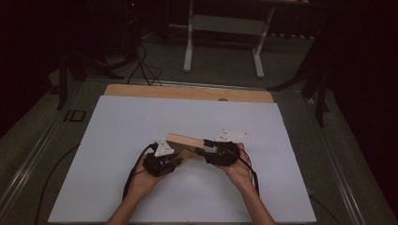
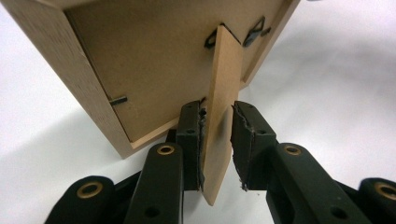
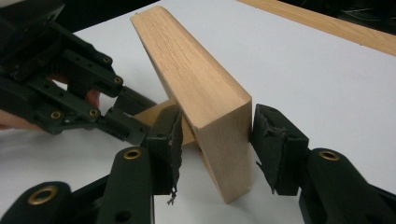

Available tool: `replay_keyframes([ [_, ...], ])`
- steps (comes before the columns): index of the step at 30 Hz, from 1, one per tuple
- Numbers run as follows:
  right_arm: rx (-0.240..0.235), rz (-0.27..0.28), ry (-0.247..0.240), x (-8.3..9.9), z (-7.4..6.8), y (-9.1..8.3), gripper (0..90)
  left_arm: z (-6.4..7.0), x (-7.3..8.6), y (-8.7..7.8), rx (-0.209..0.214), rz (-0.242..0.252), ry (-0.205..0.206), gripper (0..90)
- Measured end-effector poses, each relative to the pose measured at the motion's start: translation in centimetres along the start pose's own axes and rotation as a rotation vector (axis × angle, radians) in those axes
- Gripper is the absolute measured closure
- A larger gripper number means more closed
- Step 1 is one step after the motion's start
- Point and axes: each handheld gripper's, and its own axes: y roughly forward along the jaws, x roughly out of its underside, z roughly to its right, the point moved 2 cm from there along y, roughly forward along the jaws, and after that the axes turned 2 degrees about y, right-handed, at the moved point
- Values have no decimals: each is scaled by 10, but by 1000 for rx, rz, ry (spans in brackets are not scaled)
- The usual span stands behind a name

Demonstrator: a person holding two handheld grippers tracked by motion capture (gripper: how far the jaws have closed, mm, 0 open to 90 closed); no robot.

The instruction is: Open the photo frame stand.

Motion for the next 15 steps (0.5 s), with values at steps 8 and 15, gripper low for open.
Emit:
replay_keyframes([
  [8,-4,-8,-19,3,-6,-2,524,1,1,-2,-1,-2,10,788],
  [15,-24,9,-16,5,-9,-7,521,3,2,-2,-3,-10,23,793],
])
